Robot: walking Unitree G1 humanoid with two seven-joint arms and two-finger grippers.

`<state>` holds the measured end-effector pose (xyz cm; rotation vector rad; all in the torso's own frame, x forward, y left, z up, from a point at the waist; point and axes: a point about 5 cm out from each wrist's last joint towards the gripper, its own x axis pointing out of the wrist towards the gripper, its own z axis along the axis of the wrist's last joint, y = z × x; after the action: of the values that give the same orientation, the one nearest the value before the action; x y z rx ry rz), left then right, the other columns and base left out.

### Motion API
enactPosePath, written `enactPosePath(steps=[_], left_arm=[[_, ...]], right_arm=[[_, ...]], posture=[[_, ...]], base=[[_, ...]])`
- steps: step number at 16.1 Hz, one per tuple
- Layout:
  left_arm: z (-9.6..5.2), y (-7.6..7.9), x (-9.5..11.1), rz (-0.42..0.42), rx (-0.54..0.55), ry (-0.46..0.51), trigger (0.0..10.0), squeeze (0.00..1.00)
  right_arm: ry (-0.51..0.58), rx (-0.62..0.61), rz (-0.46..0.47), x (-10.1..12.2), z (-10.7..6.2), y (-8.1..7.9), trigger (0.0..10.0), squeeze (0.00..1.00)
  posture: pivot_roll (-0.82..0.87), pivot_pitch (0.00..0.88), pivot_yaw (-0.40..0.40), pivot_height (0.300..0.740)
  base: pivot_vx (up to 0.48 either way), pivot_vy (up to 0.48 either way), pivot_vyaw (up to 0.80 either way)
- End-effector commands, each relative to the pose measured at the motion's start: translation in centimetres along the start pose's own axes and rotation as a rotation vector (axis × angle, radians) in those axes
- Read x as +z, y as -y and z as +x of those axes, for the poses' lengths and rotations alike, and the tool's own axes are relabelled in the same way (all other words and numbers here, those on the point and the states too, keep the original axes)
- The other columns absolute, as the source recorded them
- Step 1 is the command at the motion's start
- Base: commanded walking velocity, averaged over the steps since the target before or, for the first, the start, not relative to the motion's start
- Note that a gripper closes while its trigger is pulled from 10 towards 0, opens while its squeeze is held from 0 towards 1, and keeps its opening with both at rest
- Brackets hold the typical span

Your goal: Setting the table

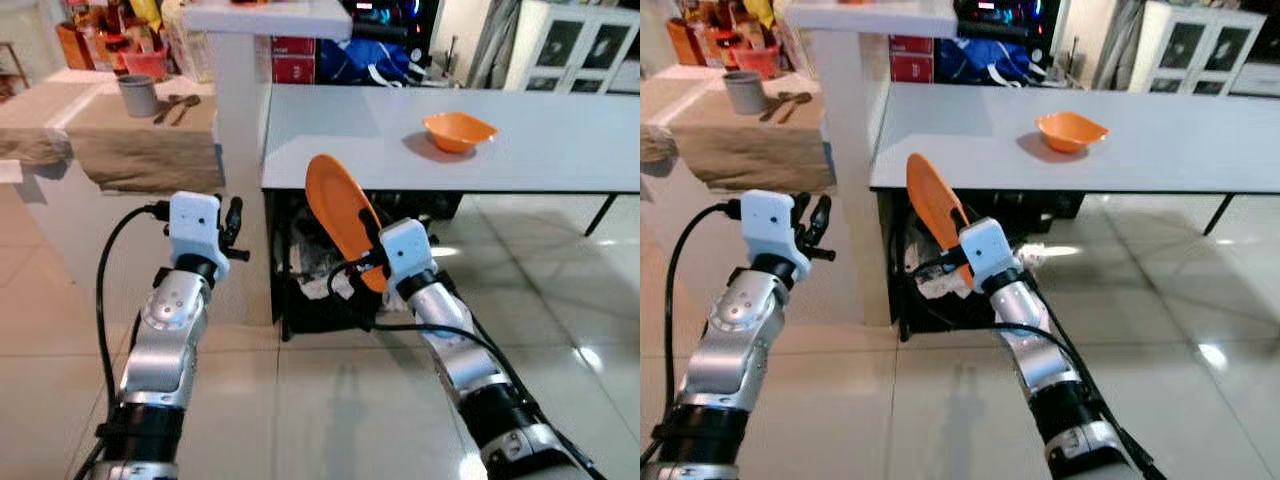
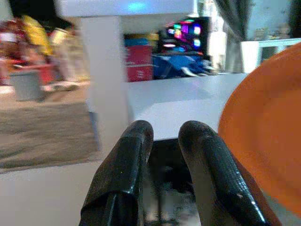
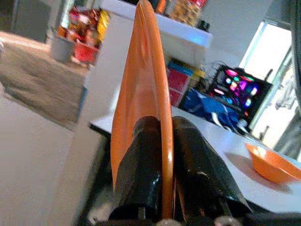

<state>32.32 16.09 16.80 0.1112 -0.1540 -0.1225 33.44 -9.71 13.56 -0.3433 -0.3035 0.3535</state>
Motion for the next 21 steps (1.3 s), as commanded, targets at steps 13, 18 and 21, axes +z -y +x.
enactPosePath(steps=[13, 18, 21], left_arm=[[-1.3, -4.7, 1.0, 0.009, 0.201, 0.008, 10.0, 0.0], [-0.7, -4.8, 0.8, 0.05, 0.189, -0.01, 10.0, 0.0], [-0.5, -4.7, 0.6, 0.054, 0.181, -0.02, 10.0, 0.0]], right_arm=[[-0.026, -0.151, 0.04, -0.3, -1.1, 4.7, 0.0, 0.0], [-0.022, -0.154, 0.055, -0.3, -1.1, 4.2, 0.0, 0.0], [-0.023, -0.154, 0.057, -0.3, -1.1, 4.0, 0.0, 0.0]], posture=[[-0.02, 0.0, -0.036, 0.74], [-0.02, 0.0, -0.02, 0.74], [-0.01, 0.0, -0.016, 0.74]], base=[[0.188, -0.155, 0.0], [0.469, 0.0, 0.0], [0.477, 0.0, 0.0]])
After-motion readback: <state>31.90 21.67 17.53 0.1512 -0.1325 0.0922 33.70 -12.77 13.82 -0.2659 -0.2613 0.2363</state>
